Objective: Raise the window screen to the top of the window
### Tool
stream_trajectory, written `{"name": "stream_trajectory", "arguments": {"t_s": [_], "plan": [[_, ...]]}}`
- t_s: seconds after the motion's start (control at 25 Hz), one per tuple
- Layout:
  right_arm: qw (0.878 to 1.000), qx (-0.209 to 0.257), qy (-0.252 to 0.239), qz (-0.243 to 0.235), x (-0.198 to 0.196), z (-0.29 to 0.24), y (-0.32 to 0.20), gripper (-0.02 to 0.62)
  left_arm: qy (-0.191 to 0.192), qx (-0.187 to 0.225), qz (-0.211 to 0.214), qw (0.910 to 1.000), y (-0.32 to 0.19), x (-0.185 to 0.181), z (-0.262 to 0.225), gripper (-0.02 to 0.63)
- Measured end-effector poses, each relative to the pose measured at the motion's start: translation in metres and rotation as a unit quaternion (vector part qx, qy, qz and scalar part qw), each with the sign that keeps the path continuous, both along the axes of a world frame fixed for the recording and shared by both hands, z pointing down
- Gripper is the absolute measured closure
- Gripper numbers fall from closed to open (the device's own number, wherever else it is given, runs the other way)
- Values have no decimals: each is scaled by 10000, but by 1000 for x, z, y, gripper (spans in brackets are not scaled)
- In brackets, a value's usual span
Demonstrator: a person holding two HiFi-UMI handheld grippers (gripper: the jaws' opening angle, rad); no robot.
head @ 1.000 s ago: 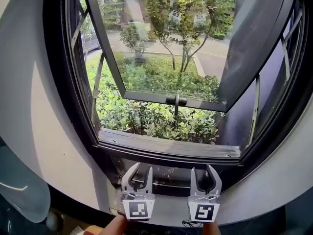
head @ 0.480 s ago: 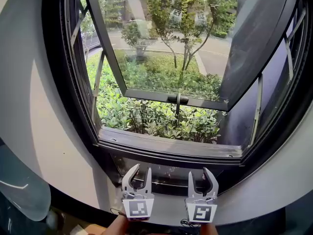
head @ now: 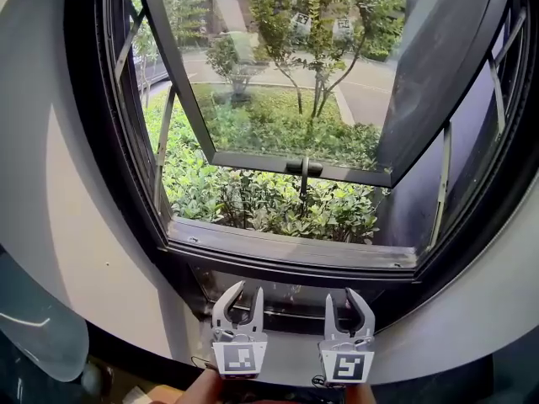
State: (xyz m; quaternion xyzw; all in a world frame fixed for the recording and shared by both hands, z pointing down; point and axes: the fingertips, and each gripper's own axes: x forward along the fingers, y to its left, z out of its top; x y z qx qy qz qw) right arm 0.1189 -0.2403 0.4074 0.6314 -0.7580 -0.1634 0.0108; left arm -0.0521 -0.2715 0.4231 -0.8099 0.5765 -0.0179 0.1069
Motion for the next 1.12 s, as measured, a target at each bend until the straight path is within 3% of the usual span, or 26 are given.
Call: {"name": "stream_trajectory", "arguments": {"t_s": [0.32, 0.48, 1.12], "plan": [[10000, 7, 23, -44, -2, -4, 2, 534, 59, 64, 54, 9999, 3, 4, -5, 531], [9999, 49, 61, -92, -5, -6, 4, 580, 61, 94, 61, 9999, 4, 4, -6, 583], [9995, 54, 242, -172, -14, -19, 4, 586, 177, 229, 154, 9995, 10, 6, -22, 600]]}}
